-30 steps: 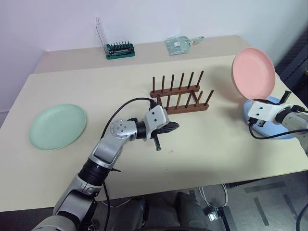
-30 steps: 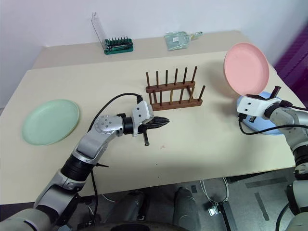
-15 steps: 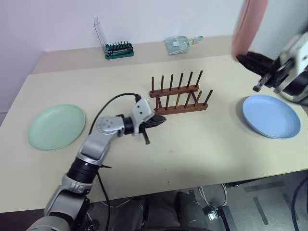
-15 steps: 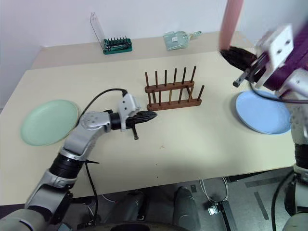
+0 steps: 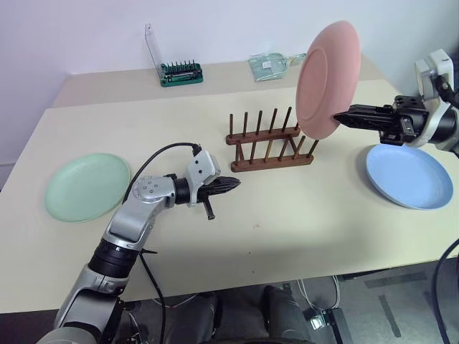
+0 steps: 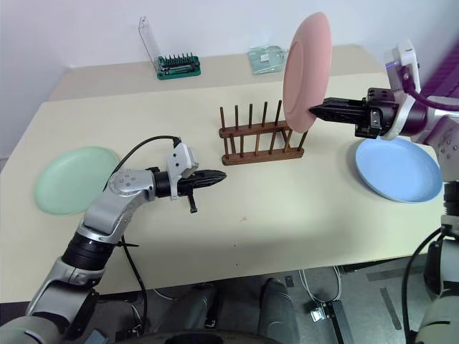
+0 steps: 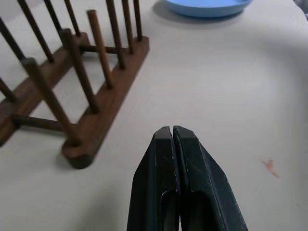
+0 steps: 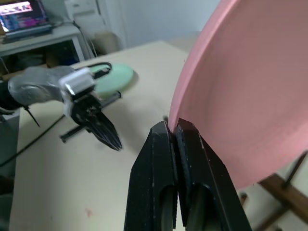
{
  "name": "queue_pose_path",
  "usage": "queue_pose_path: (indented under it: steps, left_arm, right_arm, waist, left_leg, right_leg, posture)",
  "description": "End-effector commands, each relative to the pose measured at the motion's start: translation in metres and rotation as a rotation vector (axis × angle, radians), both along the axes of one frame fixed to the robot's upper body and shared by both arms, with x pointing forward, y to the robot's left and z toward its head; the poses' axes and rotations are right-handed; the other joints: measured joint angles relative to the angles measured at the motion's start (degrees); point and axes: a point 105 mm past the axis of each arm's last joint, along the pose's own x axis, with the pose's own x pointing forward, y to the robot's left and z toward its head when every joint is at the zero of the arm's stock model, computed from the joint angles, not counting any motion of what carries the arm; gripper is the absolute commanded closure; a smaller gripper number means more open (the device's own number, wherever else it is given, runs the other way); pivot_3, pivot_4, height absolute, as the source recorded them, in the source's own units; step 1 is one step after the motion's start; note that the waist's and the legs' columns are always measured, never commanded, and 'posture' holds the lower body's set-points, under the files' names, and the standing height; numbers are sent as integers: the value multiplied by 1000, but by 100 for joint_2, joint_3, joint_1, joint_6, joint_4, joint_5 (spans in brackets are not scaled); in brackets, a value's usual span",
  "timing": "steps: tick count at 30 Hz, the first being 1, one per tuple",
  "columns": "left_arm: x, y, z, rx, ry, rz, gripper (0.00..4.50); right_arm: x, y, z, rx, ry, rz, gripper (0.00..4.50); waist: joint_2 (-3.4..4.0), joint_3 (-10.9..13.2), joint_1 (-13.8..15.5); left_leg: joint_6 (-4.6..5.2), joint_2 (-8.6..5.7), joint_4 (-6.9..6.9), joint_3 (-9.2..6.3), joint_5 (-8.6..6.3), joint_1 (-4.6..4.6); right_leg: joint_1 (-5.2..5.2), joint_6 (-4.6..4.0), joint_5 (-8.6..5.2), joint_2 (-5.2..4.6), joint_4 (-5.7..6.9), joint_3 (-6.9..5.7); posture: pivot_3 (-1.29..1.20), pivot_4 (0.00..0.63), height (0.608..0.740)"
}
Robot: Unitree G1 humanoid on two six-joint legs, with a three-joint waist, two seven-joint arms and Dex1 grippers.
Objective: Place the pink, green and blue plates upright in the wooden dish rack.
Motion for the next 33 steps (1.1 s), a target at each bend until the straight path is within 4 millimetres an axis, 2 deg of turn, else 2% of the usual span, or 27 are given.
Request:
queue_pose_path:
  steps: [1,6,12,16,19,21,23,26,29,31,33]
  left_arm:
    - [-5,0,13,-29,-37,-5,4500]
    - [-7,-1,13,-33,-35,-4,4500]
    - [-8,-4,12,-32,-33,-4,4500]
    - [-10,-6,12,-32,-34,-8,4500]
    - [-10,-6,13,-34,-33,-9,4500]
    - [-11,-7,13,-33,-34,-10,4500]
    - [-11,-7,14,-36,-33,-9,4500]
    - [-13,-6,16,-38,-36,-6,4500]
    - [-13,-3,17,-38,-35,1,4500]
    - [-14,-1,17,-36,-34,2,4500]
    - [-13,3,19,-50,-25,14,4500]
  right_arm:
    - [10,-6,2,-17,-4,1,4481]
    - [25,-7,-7,-4,68,2,4481]
    - [33,-5,-13,-10,124,24,4481]
    - [38,-2,-15,7,156,14,3221]
    - [45,-4,-9,11,87,-36,1684]
    - [55,-11,0,-7,-36,-151,729]
    - [58,-21,12,-10,-136,-236,729]
    - [49,-43,23,-64,-261,-344,729]
    - [28,-63,20,-185,-350,-419,729]
    - [14,-70,18,-216,-364,-448,729]
    - [-7,-67,11,-250,-341,-436,729]
  waist:
    - [0,0,-15]
    - [0,0,-94]
    - [1,0,-103]
    - [1,0,-103]
    - [2,0,-102]
    - [1,0,-99]
    - [2,0,-91]
    - [1,0,-80]
    - [1,-1,-51]
    - [4,-1,-85]
    - [8,-3,-96]
  left_leg:
    - [0,0,0,-1,0,-1]
    - [-1,1,0,-1,-1,-7]
    - [-4,1,0,-2,-2,-16]
    - [-4,1,2,-2,-2,-16]
    - [-4,1,1,-2,-2,-18]
    - [-5,1,2,-2,-2,-19]
    - [-5,1,3,-2,-2,-20]
    - [-5,0,3,-4,-2,-23]
    - [-5,-1,4,-20,-2,-37]
    - [-5,-1,7,-20,-2,-48]
    - [-5,-1,7,-13,-2,-49]
  right_leg:
    - [-1,0,0,0,1,-1]
    - [-3,0,0,0,-1,-2]
    - [-13,-1,0,1,0,-2]
    - [-13,-1,0,0,0,-2]
    - [-15,-1,0,0,0,-2]
    - [-15,-1,1,0,0,-2]
    - [-16,-1,1,0,1,-2]
    - [-18,-1,1,0,1,-3]
    - [-20,-1,0,0,3,-15]
    - [-26,-1,1,0,5,-18]
    - [-35,-1,1,-1,5,-14]
  posture:
    - [0,150,740]
    - [0,150,740]
    - [0,150,740]
    - [0,150,740]
    - [0,150,740]
    - [0,150,740]
    - [0,150,740]
    - [0,150,740]
    - [0,150,740]
    - [0,150,740]
    - [0,150,740]
